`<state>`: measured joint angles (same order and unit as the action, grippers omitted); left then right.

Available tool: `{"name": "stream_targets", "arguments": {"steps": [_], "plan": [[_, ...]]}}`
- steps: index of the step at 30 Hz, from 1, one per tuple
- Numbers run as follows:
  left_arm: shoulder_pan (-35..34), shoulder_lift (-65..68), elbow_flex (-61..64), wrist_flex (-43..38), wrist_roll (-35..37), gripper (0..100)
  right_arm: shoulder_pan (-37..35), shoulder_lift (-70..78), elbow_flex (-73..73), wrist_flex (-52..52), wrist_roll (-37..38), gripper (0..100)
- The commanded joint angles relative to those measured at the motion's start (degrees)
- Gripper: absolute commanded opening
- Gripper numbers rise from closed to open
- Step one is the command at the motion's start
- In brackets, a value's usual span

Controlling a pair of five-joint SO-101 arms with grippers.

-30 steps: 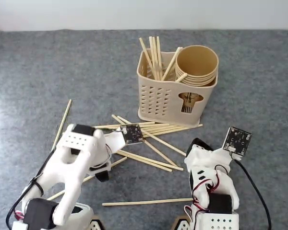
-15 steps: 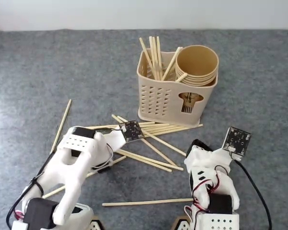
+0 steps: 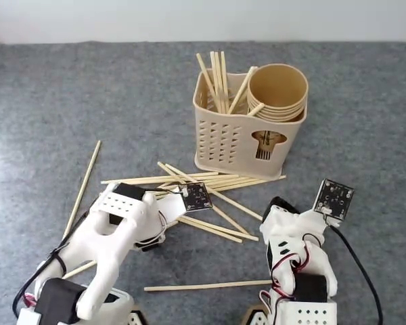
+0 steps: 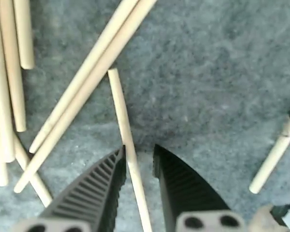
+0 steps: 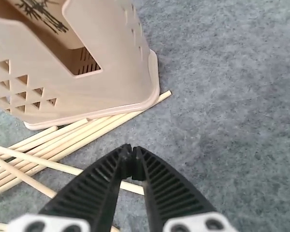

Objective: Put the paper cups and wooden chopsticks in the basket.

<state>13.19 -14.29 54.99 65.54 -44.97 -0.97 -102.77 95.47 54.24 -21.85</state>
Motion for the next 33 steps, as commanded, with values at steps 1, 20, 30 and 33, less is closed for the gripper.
{"name": "stream_targets", "arguments": {"steps": [1,20,30,33], "plan": [[0.62,-0.09,-0.22,0.35,0.44,5,0.48,-1.01,0.97,0.40,-0.35,0.8],[0.70,-0.62,0.31,2.73,0.62,1,0.48,-1.01,0.97,0.48,-0.35,0.8],[0.35,-5.98,-9.27,12.04,0.70,1,0.48,-1.01,0.97,0.48,-0.44,0.8],[1.14,-9.85,-10.07,16.09,0.62,1,0.48,-1.01,0.97,0.48,-0.44,0.8]]}}
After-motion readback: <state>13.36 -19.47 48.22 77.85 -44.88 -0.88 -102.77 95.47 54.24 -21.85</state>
